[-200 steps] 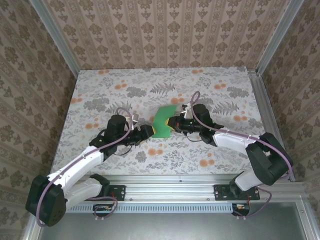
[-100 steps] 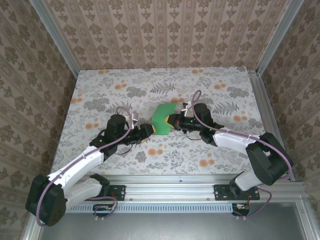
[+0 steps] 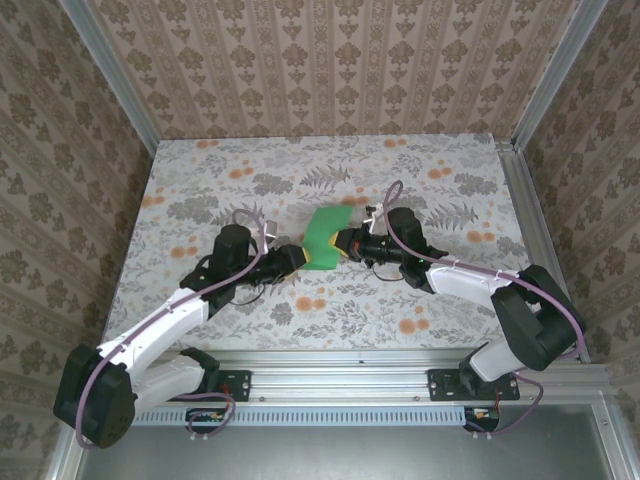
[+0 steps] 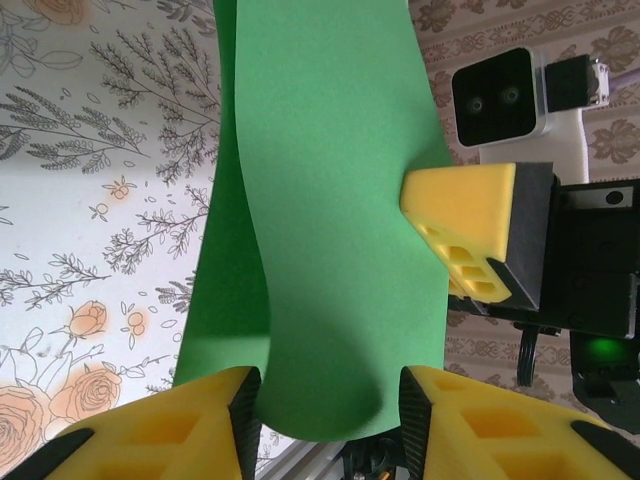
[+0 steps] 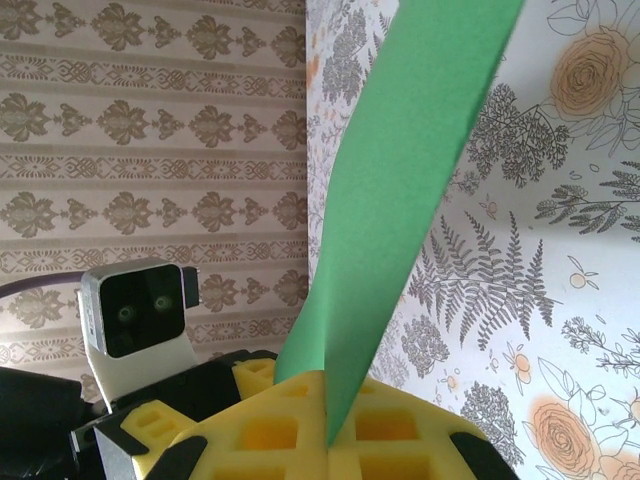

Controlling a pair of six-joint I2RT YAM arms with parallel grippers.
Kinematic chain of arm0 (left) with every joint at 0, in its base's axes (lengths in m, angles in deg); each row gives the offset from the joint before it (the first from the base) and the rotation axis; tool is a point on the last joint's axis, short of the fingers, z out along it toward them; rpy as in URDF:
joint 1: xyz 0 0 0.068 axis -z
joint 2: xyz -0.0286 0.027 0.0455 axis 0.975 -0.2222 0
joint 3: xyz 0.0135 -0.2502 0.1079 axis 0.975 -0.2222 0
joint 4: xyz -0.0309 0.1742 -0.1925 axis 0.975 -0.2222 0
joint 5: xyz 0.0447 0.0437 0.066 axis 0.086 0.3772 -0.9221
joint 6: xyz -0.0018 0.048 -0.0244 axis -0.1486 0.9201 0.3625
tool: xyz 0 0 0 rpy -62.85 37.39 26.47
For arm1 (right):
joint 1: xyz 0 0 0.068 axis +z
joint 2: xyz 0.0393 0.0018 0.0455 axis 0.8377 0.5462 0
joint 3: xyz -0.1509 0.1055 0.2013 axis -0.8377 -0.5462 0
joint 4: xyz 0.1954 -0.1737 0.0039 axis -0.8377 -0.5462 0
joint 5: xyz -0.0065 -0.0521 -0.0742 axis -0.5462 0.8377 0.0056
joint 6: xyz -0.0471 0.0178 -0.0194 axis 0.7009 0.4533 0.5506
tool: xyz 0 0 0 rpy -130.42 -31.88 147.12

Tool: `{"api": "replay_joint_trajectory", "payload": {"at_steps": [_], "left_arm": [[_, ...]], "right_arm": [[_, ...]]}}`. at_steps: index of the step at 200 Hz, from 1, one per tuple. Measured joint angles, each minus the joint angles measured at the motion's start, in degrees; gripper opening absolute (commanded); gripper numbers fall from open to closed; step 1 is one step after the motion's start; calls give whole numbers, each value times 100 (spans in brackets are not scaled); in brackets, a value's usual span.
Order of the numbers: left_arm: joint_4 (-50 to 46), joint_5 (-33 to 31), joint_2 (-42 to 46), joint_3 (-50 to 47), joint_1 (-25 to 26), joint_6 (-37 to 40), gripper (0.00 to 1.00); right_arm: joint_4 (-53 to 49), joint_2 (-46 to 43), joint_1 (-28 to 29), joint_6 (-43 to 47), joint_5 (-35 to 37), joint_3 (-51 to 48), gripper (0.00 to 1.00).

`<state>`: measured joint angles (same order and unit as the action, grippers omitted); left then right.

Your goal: Fold a paper plane with a square sheet of paper (pick it up from the middle)

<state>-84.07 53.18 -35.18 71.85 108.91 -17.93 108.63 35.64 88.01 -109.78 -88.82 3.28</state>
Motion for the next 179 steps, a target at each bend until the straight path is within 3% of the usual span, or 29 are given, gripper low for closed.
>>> {"api": "replay_joint_trajectory", "payload": {"at_steps": [88, 107, 158, 179], "left_arm": [[131, 402, -341, 160, -254, 20, 45], [136, 505, -420, 168, -260, 20, 40], [87, 656, -442, 170, -267, 107, 10], [39, 695, -439, 170, -293, 162, 5]], "right_arm": [[0, 0, 0, 0, -105, -35, 3], [0, 0, 0, 0, -109, -35, 3], [37, 0, 0, 0, -109, -35, 4], [39, 2, 0, 2, -118, -35, 8]]}}
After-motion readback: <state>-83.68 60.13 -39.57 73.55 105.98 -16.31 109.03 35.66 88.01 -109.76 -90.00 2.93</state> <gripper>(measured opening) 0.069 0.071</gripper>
